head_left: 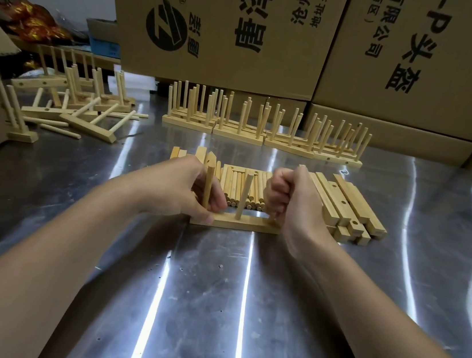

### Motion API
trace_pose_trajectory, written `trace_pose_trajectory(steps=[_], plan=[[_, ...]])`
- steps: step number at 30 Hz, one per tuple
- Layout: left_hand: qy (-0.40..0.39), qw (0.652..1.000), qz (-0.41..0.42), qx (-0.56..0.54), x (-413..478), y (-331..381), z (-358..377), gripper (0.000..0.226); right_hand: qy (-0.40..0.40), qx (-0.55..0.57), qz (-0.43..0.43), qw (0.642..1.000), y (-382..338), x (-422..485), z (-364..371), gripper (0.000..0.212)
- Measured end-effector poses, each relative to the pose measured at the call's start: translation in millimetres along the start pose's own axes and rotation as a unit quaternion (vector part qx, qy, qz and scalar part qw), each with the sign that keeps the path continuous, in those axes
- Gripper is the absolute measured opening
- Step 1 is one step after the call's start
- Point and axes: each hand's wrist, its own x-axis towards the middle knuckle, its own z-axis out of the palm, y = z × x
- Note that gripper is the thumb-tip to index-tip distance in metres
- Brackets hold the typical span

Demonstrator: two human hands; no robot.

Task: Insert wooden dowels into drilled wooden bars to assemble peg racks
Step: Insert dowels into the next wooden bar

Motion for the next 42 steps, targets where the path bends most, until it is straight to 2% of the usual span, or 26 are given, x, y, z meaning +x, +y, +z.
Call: trace_pose_trajectory(steps=[20, 23, 26, 28, 31, 34, 36, 39, 42], plan=[[-0.008, 1.0, 0.003, 0.008, -2.4, 1.5, 0.2, 0.021, 0.032, -0.008, -0.021, 0.999, 0.2, -2.8, 9.5, 0.027], [0.049, 0.992, 0.009, -0.112, -5.5, 12.5, -1.4, 0.014, 0.06, 0.001, -0.018, 0.998, -2.1, -4.3, 15.0, 0.03], [0.146, 0.936, -0.024, -0.319, 0.3, 31.7, 16.1, 0.047, 0.101, 0.002, -0.018, 0.995, -4.1, -6.0, 21.3, 0.029], [0.205, 0.901, -0.034, -0.381, 4.5, 43.6, 35.8, 0.053, 0.116, -0.005, -0.024, 0.993, -4.0, -8.1, 22.9, 0.028], [0.281, 0.867, -0.013, -0.411, 6.8, 49.6, 58.3, 0.043, 0.12, -0.009, -0.027, 0.992, -2.9, -11.0, 23.0, 0.027], [0.306, 0.851, 0.022, -0.427, 7.5, 46.7, 64.9, 0.038, 0.119, -0.01, -0.018, 0.993, -3.1, -10.0, 22.1, 0.027], [0.31, 0.846, 0.033, -0.433, 9.3, 44.9, 66.4, 0.033, 0.113, -0.005, -0.012, 0.993, -3.8, -7.7, 20.6, 0.027], [0.333, 0.851, 0.02, -0.405, 13.3, 41.6, 70.4, 0.04, 0.095, 0.013, -0.008, 0.995, -5.7, -2.7, 18.8, 0.032], [0.351, 0.852, 0.022, -0.388, 13.4, 39.6, 74.1, 0.032, 0.089, 0.019, -0.023, 0.996, -5.0, 0.5, 18.0, 0.037]])
